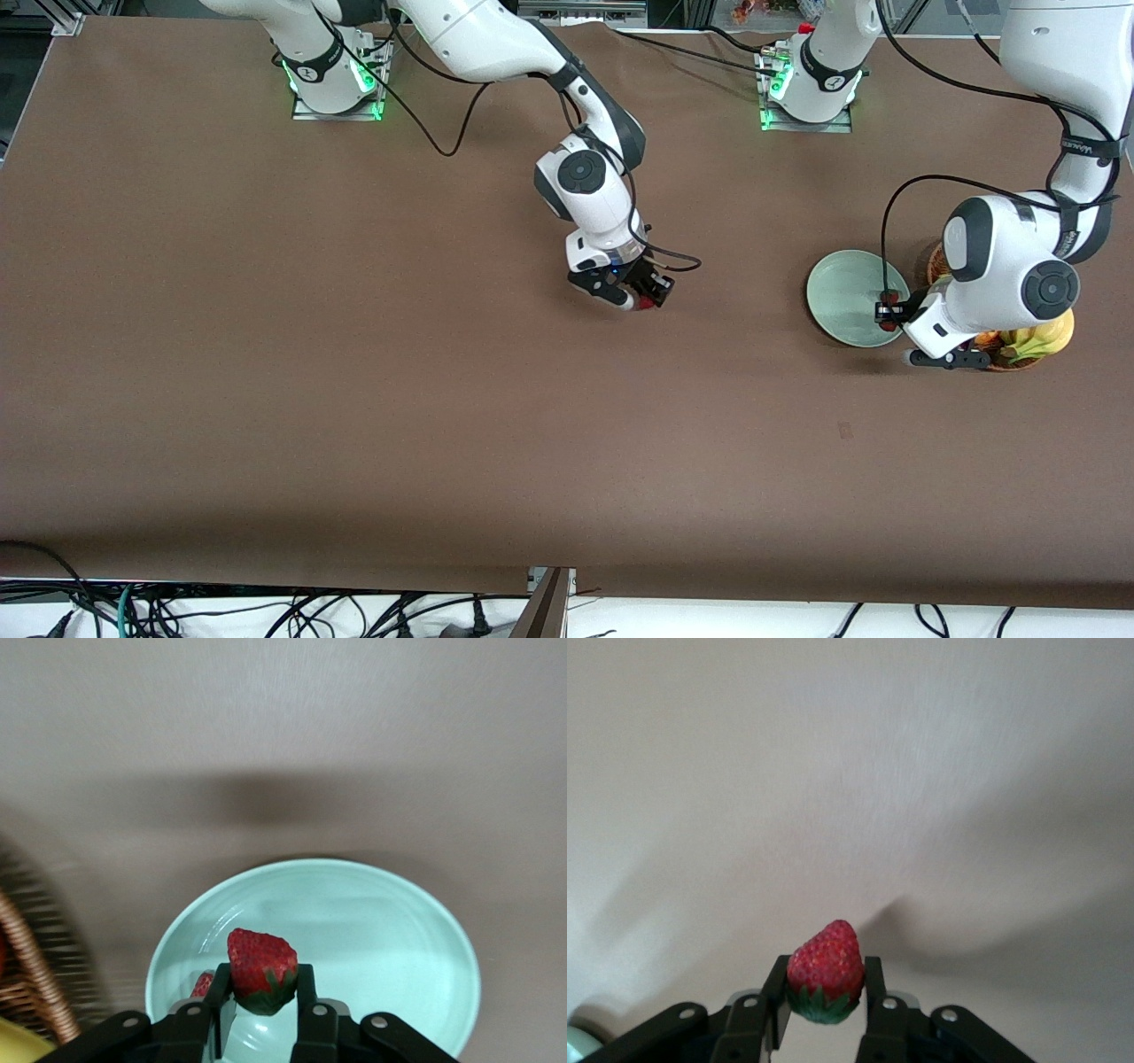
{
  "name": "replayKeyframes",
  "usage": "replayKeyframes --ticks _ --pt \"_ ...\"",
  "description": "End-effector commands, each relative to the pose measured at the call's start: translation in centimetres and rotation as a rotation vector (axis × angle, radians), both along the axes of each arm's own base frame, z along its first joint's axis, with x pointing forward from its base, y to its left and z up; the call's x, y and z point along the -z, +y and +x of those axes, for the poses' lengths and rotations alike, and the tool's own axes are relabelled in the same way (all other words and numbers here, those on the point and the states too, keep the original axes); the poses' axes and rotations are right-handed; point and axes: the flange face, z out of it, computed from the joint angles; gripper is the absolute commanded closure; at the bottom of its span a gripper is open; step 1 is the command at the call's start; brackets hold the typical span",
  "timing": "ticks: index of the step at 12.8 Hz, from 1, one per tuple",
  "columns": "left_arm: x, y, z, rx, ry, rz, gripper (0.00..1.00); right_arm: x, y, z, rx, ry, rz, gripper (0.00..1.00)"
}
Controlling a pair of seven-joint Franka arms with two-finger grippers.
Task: Collect all strawberries into plate
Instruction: 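Drop the strawberry on the plate while the right gripper sets the last midway, then grasp the last strawberry with the left gripper while the right gripper withdraws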
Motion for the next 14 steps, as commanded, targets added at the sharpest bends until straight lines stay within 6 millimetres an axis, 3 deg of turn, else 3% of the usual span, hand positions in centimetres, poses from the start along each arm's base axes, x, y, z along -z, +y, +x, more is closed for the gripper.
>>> replayKeyframes --ticks 1,2,3,5,7,9,11,14 --pt "0.0 -0.5 -2.0 0.017 -0.019 -0.022 0.87 -1.8 1.2 0.6 0.049 -0.002 0.055 0.3" --pt "-0.2 -0.5 -2.5 0.017 -0.018 -0.022 0.83 -3.0 0.9 1.3 0.056 0.0 0.064 0.26" --pt "0.0 -0.7 -2.8 0.021 -0.012 -0.024 0.72 -4.0 0.5 1.7 0.054 0.021 0.051 0.17" --pt "0.2 -1.4 -3.0 0.037 -0.004 -0.024 0.0 -6.8 -1.9 4.2 0.032 0.086 -0.014 0.11" --pt "-0.9 -2.3 -2.5 0.053 -0.008 -0.026 0.0 -10.0 -5.4 7.4 -0.043 0.122 -0.062 0.09" --pt "-4.1 -4.4 -1.4 0.05 -0.049 -0.022 0.0 -13.1 -9.4 9.6 -0.16 0.172 -0.117 0.01" --pt "-6.0 -9.1 -0.6 0.005 -0.06 -0.021 0.0 -14.8 -14.6 11.9 -0.241 0.175 -0.197 0.01" --pt "-7.2 -16.8 -0.8 -0.072 -0.075 -0.023 0.0 -17.7 -22.7 14.8 -0.34 0.2 -0.29 0.0"
